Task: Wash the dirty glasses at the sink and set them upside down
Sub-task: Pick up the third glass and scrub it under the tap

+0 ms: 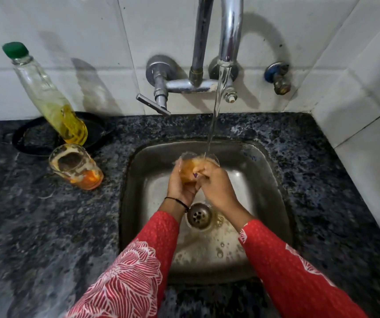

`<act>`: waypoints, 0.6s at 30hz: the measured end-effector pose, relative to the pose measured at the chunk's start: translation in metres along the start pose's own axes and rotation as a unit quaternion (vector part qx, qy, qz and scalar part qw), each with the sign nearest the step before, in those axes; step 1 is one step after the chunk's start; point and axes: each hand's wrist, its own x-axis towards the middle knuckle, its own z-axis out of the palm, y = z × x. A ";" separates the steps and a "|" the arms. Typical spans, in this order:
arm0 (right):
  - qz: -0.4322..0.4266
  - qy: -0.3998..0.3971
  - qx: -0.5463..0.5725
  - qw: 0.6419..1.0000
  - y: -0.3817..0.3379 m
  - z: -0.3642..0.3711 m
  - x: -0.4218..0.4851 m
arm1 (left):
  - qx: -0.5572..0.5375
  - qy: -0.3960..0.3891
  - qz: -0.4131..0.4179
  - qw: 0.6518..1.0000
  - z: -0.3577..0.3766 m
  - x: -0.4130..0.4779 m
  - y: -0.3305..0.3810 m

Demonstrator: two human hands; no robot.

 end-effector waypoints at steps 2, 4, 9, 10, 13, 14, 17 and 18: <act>0.094 0.043 0.164 0.981 0.004 0.008 -0.003 | 0.029 0.014 0.027 0.999 -0.004 -0.001 0.004; 0.218 0.099 0.362 0.901 0.006 0.015 -0.006 | 0.053 0.023 0.043 0.997 -0.003 -0.002 0.009; 0.401 0.164 0.635 0.639 0.004 0.023 -0.014 | 0.194 0.054 0.129 0.971 0.020 -0.002 0.011; 0.413 0.173 0.633 0.631 0.006 0.022 -0.014 | 0.222 0.049 0.135 0.964 0.025 -0.004 0.009; 0.434 0.176 0.623 0.627 0.009 0.020 -0.013 | 0.286 -0.006 0.134 0.949 0.039 -0.009 0.008; 0.429 0.178 0.624 0.628 0.012 0.019 -0.011 | 0.313 -0.020 0.137 0.940 0.043 -0.009 0.008; 0.425 0.177 0.624 0.632 0.018 0.015 -0.004 | 0.334 -0.065 0.152 0.928 0.055 -0.016 0.010; 0.421 0.173 0.618 0.641 0.018 0.014 -0.002 | 0.326 -0.079 0.153 0.929 0.056 -0.020 0.012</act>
